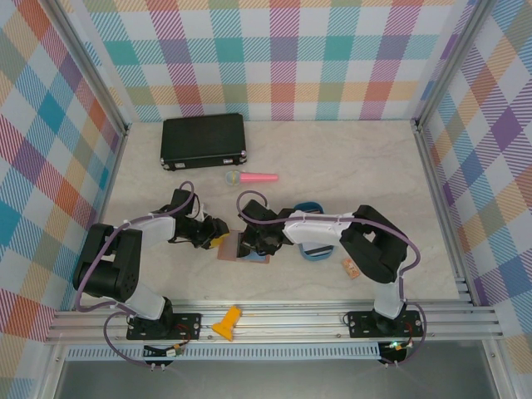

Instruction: Put the credit cards into the card holder

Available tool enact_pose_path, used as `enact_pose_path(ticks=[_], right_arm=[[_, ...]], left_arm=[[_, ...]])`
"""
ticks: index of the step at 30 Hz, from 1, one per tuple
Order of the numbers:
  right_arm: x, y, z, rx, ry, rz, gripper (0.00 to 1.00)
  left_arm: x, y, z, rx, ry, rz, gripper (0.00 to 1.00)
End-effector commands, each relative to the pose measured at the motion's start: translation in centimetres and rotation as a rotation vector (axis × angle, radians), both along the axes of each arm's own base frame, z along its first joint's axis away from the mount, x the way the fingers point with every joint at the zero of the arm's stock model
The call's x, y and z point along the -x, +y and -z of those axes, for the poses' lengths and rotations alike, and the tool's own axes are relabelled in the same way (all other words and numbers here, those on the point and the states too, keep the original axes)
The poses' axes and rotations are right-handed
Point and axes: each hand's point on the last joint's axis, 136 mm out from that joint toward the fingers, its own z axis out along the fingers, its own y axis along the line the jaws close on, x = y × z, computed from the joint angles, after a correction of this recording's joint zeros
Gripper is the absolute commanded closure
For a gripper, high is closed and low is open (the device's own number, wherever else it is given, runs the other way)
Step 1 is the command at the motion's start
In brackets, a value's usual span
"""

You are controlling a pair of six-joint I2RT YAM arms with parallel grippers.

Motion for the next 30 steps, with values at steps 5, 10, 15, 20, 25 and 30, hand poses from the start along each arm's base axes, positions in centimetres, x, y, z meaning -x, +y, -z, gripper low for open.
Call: enact_pose_path(ticks=[5,10,15,20,25,30], right_arm=[[2.7,-0.4,2.0,0.032,0.054,-0.128,0.94],[2.4,-0.2,0.1,0.008,0.006,-0.16,0.85],[2.7,0.1,0.0,0.0,0.032,-0.165,0.77],[2.8,-0.7,-0.4,0.024,0.026,-0.152,0.7],[2.5,-1.3,-1.0,0.04,0.0,-0.153,0.59],[1.9,-1.2,-2.1,0.055,-0.046,-0.195,0.57]], left_arm=[[4.9,2.3,3.4,-0.14,0.212,-0.006,0.6],[4.6,2.2,3.5,-0.138,0.213,-0.006,0.6],[4.5,2.2,3.5,-0.141,0.212,-0.005,0.6],[4.6,2.3,3.5,-0.146,0.213,-0.002,0.6],[4.7,2.3,3.6,-0.147,0.214,-0.002,0.6],[4.6,2.4,3.6,-0.149,0.213,0.0,0.6]])
